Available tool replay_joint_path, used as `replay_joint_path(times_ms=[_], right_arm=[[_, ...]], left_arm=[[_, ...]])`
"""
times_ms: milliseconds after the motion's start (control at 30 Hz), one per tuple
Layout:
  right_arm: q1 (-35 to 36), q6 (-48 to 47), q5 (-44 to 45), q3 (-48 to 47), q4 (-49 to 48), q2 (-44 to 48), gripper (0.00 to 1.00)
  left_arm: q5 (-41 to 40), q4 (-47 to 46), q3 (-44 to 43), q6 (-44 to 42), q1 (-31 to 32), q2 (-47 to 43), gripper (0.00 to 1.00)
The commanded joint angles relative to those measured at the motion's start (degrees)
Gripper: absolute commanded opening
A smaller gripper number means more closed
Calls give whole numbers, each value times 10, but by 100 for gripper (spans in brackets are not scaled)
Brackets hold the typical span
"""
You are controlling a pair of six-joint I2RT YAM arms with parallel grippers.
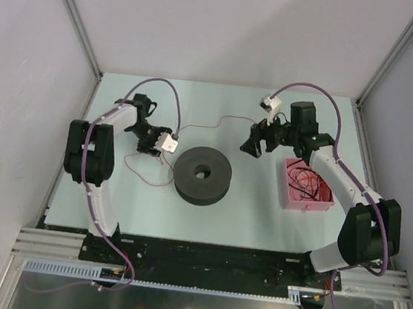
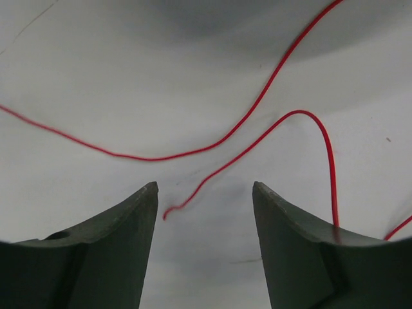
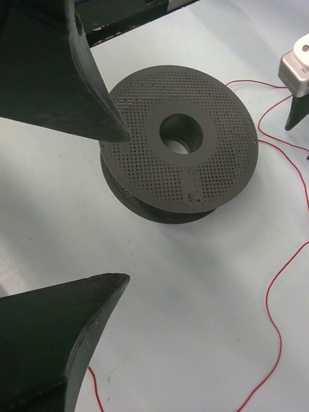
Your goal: Wrap the cables
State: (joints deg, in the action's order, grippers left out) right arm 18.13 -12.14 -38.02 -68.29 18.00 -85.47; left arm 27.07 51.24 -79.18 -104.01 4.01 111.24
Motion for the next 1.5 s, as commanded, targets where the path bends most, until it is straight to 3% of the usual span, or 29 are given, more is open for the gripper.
replay_joint_path(times_ms=[0, 300, 433, 500, 633, 767, 1000, 1233, 1467], right_arm=[[-3, -10, -10, -25, 15, 0, 87], [-11, -14, -1, -25, 16, 3, 85], [-12, -13, -4, -25, 20, 2, 85], [-12, -9, -7, -25, 19, 3, 84], [-9, 14, -16, -25, 3, 4, 83], [2, 42, -21, -25, -35, 3, 82], [33, 99, 1, -50, -141, -4, 79], [54, 191, 37, -128, -267, -30, 76], [77, 190, 39, -182, -286, -74, 82]], left_arm=[[-10, 27, -46, -70, 13, 22, 62], [-71, 78, -70, -112, 33, 79, 41], [-92, 91, -80, -108, 34, 89, 22], [-83, 94, -93, -89, 35, 86, 12], [-48, 94, -150, 12, 34, 59, 2], [-44, 94, -307, 190, 31, 53, 0], [-77, 84, -587, 397, 41, 60, 0], [-105, 70, -569, 446, 138, 6, 0], [-57, 53, -498, 474, 194, -37, 0]])
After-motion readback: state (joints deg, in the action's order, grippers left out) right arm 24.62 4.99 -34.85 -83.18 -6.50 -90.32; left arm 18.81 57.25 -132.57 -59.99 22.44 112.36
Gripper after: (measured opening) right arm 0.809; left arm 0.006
